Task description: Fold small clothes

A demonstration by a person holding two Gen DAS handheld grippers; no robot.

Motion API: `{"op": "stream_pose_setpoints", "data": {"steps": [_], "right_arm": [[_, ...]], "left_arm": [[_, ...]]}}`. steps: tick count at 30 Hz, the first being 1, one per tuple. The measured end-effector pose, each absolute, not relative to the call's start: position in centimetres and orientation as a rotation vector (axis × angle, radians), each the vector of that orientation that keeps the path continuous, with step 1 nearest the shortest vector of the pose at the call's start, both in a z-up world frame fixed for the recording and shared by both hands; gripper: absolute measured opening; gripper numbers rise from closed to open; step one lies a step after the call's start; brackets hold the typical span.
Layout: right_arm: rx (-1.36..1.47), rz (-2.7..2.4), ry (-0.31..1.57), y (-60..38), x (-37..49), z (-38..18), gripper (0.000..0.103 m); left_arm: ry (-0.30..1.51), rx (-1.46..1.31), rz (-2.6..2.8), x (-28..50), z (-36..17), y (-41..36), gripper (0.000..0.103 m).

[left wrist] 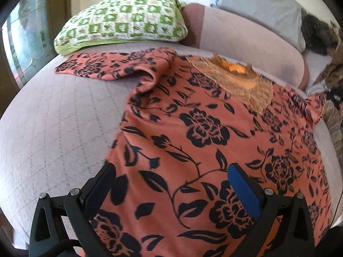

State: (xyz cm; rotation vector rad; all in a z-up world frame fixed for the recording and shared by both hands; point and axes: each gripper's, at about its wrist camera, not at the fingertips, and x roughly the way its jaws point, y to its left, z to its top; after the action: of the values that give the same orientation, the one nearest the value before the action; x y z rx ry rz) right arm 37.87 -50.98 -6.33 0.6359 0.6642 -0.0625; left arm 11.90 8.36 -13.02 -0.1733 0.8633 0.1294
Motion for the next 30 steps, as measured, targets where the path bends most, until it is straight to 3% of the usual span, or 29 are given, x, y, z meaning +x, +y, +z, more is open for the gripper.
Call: {"op": "stream_pose_setpoints", "data": {"steps": [5, 9, 12, 13, 15, 16, 18, 23, 30], "right_arm": [[0.572, 0.288, 0.593, -35.6, 35.3, 2.3, 0.006], [0.564, 0.439, 0.631, -23.9, 33.5, 2.4, 0.006], [0.533, 0.502, 0.740, -14.8, 33.9, -1.9, 0.008], [0.507, 0.545, 0.788, -12.6, 34.7, -4.1, 0.015], [0.437, 0.569, 0.931, -8.8, 35.2, -8.2, 0.047], [0.420, 0.571, 1.016, -8.0, 35.5, -10.6, 0.080], [0.470, 0.602, 1.066, -8.4, 34.6, -12.5, 0.080], [0.581, 0.497, 0.910, -18.7, 32.9, -10.2, 0.080], [0.808, 0.330, 0.859, -33.2, 32.6, -11.7, 0.085]], "left_arm": [[0.803, -0.228, 0.128, 10.4, -12.0, 9.9, 0.103], [0.764, -0.289, 0.140, 9.4, -11.3, 11.7, 0.103], [0.746, -0.341, 0.157, 9.0, -11.0, 13.1, 0.103], [0.744, -0.361, 0.159, 8.9, -11.0, 13.5, 0.103], [0.746, -0.382, 0.165, 8.9, -11.1, 14.1, 0.103], [0.747, -0.386, 0.167, 8.9, -11.1, 14.3, 0.103], [0.745, -0.391, 0.170, 8.8, -11.0, 14.6, 0.103], [0.750, -0.406, 0.147, 9.7, -10.8, 14.0, 0.103], [0.782, -0.387, -0.055, 19.1, -8.5, 11.0, 0.103]]}}
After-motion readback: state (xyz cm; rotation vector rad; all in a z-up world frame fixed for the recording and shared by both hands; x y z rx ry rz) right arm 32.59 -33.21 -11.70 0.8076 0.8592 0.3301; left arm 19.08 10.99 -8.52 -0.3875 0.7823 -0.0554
